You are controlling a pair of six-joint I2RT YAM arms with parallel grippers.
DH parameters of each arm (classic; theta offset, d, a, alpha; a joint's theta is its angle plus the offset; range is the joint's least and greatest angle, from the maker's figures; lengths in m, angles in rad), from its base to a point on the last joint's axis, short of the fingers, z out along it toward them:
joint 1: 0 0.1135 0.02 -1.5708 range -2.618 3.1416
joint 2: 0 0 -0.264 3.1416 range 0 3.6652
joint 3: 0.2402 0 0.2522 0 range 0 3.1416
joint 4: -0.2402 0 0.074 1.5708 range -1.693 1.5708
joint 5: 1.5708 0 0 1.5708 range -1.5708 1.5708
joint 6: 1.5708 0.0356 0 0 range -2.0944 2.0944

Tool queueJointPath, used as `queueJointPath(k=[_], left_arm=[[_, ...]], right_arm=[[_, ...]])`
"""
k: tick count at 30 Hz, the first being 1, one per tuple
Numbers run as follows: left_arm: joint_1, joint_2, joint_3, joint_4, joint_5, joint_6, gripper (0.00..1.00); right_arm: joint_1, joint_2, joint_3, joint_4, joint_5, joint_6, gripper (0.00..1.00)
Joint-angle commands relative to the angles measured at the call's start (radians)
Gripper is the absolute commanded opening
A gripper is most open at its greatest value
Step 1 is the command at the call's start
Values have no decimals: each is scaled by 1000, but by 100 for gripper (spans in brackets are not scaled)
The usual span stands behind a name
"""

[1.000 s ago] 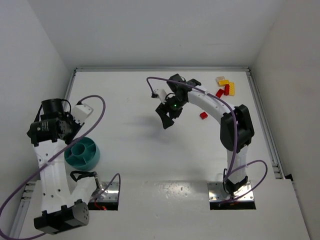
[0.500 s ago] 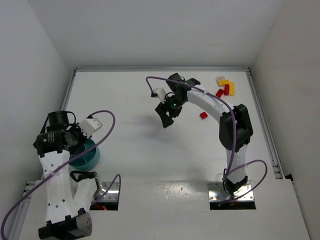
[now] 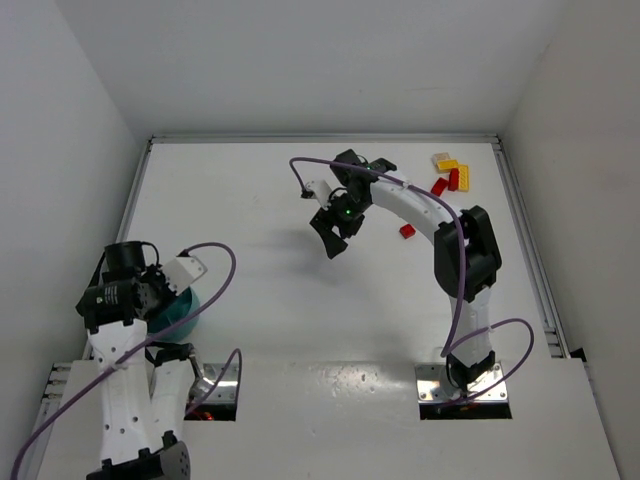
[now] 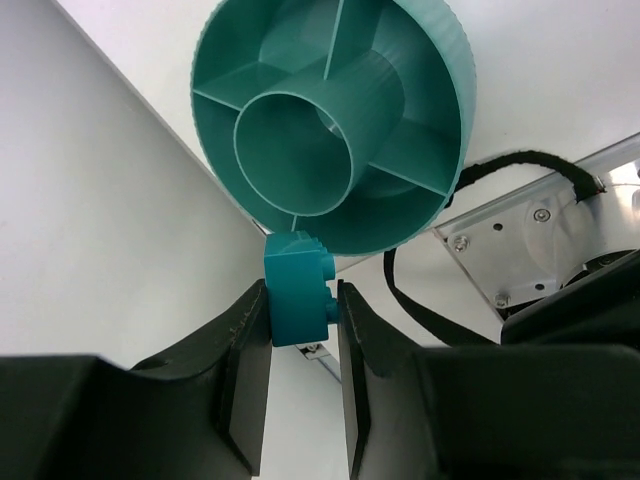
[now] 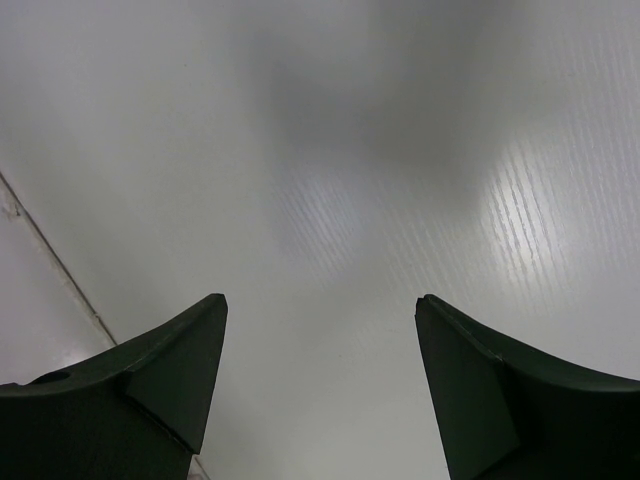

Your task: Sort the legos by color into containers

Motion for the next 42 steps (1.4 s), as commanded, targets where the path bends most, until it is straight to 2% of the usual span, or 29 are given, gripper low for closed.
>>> queueJointPath(k=[1, 13, 20, 23, 30, 40, 42], left_arm=[[-4, 24, -15, 17, -19, 8, 0], [-4, 96, -47, 17, 20, 69, 0], [-4, 116, -77, 17, 39, 88, 7], [-4, 125, -77, 17, 48, 88, 14], [-4, 114, -55, 17, 69, 100, 46], [-4, 105, 11, 17, 88, 71, 68], [-4, 105, 31, 17, 47, 71, 78]], right_arm=[[7, -4, 37, -2, 9, -23, 76], [7, 5, 28, -2, 27, -23, 76], [7, 5, 19, -2, 27, -32, 76], [7, 5, 19, -2, 27, -32, 76], [7, 5, 19, -2, 27, -32, 76], [7, 5, 9, -2, 27, -32, 76], [7, 5, 9, -2, 27, -32, 76]])
